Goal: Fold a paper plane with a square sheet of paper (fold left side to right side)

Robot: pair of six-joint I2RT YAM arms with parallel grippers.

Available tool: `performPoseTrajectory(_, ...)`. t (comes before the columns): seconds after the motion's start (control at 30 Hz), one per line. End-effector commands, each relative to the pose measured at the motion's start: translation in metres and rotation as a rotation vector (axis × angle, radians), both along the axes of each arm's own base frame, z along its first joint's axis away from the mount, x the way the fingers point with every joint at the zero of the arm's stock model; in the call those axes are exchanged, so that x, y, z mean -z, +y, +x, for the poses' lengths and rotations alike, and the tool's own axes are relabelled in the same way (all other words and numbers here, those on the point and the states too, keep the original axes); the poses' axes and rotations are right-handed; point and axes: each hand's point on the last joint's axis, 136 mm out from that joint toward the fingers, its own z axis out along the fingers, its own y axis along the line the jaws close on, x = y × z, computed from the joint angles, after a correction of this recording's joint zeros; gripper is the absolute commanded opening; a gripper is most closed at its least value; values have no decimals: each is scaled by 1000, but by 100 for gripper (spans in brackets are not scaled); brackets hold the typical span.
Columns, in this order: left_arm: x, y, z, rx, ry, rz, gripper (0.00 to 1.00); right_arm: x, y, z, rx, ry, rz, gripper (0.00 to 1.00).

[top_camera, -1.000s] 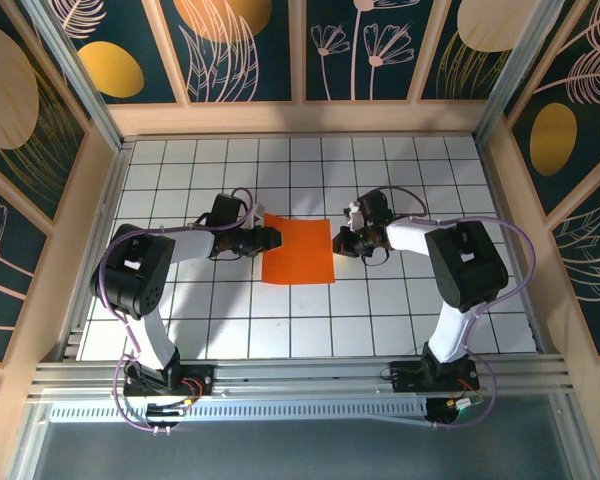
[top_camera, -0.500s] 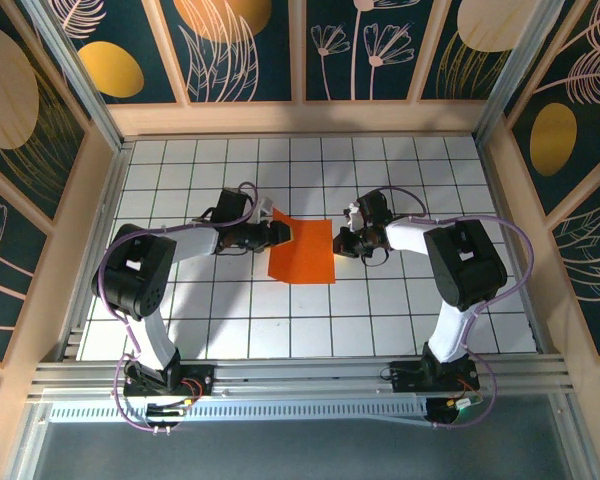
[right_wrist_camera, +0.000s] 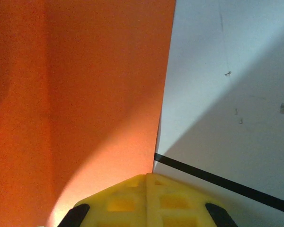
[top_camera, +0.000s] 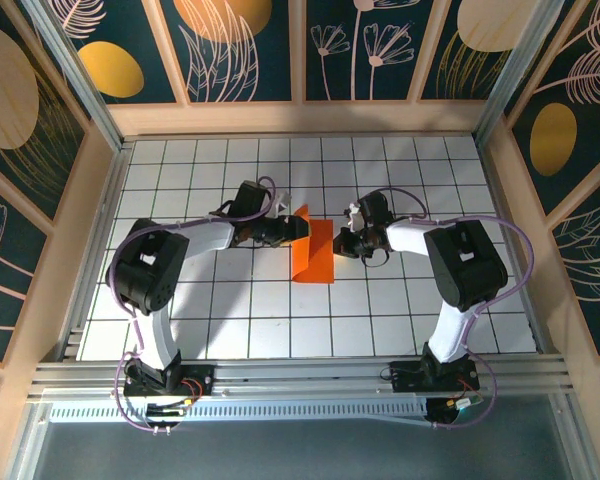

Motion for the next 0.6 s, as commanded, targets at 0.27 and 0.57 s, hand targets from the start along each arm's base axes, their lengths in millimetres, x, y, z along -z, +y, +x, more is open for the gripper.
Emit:
performPoseTrajectory(0.27, 10, -13, 4, 2, 32, -11, 61, -24, -1, 6, 27, -43, 125, 0)
performPoseTrajectory(0.57, 12, -12, 4, -4, 31, 2, 57, -63, -7, 11, 36, -124, 218, 24)
